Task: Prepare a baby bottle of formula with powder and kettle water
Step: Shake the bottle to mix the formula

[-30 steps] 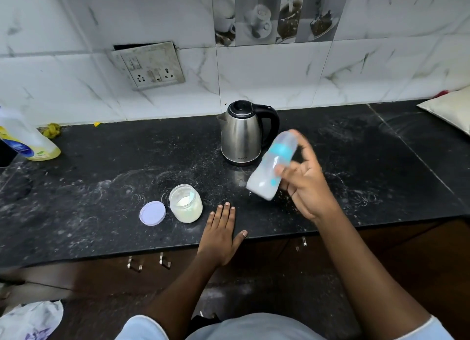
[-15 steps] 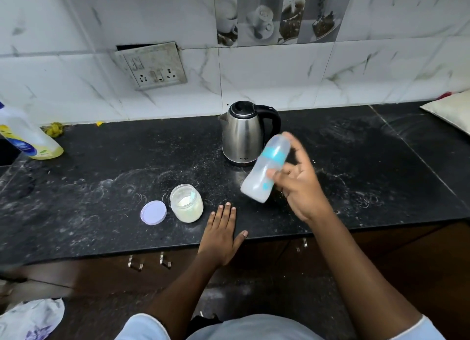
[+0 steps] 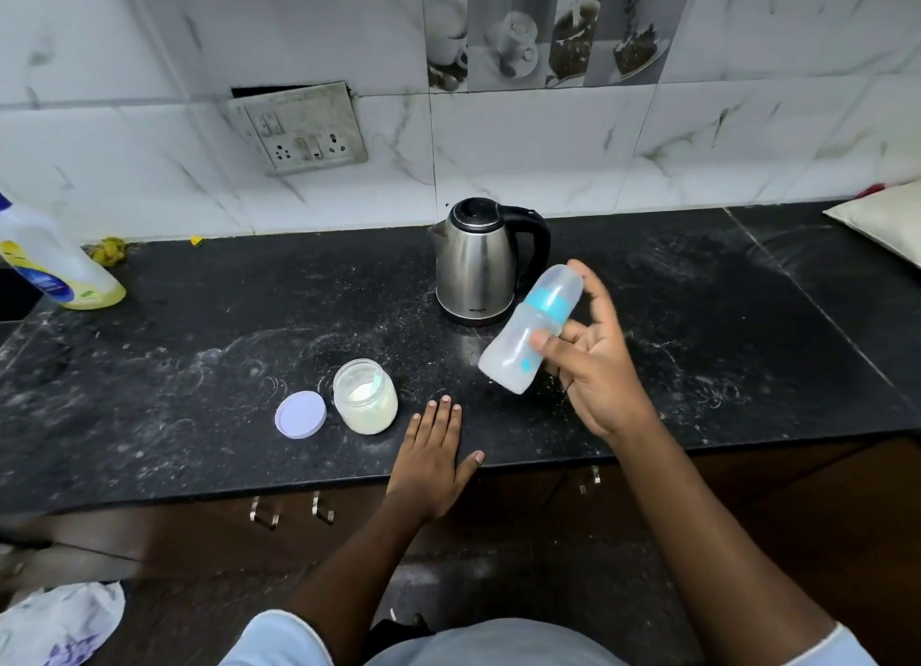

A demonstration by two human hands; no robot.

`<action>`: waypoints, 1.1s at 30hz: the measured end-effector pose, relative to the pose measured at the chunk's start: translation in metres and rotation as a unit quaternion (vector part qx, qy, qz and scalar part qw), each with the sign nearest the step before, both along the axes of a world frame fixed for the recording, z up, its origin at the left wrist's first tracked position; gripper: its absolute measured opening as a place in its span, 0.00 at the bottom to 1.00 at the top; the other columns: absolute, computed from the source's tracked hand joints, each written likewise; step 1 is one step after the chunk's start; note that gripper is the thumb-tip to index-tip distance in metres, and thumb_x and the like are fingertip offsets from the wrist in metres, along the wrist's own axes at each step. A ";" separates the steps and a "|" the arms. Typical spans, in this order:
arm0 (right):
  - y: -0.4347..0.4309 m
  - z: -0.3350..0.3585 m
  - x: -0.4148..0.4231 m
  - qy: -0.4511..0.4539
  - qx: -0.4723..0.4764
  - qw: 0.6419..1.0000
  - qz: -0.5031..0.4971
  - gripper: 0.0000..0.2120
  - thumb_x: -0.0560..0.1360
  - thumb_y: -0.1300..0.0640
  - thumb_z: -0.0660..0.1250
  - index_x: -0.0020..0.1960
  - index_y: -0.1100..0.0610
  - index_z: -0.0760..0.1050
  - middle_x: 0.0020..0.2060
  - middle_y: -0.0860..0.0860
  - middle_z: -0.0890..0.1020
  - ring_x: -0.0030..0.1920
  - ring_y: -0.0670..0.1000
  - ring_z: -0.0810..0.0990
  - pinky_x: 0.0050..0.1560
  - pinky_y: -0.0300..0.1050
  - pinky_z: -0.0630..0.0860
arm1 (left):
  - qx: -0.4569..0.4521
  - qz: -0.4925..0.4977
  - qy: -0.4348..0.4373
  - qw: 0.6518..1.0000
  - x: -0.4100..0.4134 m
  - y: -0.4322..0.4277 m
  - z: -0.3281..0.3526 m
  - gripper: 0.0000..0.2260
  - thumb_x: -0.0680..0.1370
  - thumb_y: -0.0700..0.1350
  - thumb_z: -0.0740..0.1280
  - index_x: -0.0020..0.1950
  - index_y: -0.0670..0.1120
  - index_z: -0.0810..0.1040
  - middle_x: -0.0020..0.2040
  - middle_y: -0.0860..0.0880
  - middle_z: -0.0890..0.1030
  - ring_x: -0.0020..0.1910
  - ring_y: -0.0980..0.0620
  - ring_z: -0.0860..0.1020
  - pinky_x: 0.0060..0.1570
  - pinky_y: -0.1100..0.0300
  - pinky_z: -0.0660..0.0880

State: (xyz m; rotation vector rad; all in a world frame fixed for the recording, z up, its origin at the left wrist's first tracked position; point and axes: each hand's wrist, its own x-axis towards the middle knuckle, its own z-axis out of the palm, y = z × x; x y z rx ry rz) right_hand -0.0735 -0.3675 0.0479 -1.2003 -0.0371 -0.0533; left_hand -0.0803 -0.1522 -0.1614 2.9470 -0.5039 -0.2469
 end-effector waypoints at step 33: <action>-0.011 0.000 -0.009 0.015 0.046 0.998 -0.027 0.40 0.73 0.65 0.72 0.79 0.45 0.62 0.59 0.59 0.84 0.62 0.58 0.83 0.56 0.53 0.83 | -0.012 0.004 -0.004 1.000 -0.002 -0.001 0.000 0.43 0.78 0.70 0.34 0.86 0.45 0.43 0.87 0.45 0.41 0.85 0.46 0.38 0.80 0.52 0.33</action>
